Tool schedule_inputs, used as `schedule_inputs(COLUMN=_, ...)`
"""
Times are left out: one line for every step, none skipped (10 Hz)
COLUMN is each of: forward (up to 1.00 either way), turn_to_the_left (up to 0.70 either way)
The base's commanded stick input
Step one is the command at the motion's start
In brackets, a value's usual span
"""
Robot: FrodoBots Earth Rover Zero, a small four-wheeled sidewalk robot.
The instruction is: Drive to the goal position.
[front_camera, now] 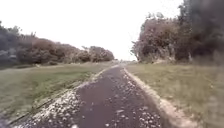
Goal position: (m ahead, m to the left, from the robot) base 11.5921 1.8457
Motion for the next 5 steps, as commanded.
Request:
schedule_inputs(forward=1.0, turn_to_the_left=0.0)
schedule_inputs(forward=1.0, turn_to_the_left=0.0)
schedule_inputs(forward=1.0, turn_to_the_left=0.0)
schedule_inputs(forward=1.0, turn_to_the_left=0.0)
schedule_inputs(forward=1.0, turn_to_the_left=0.0)
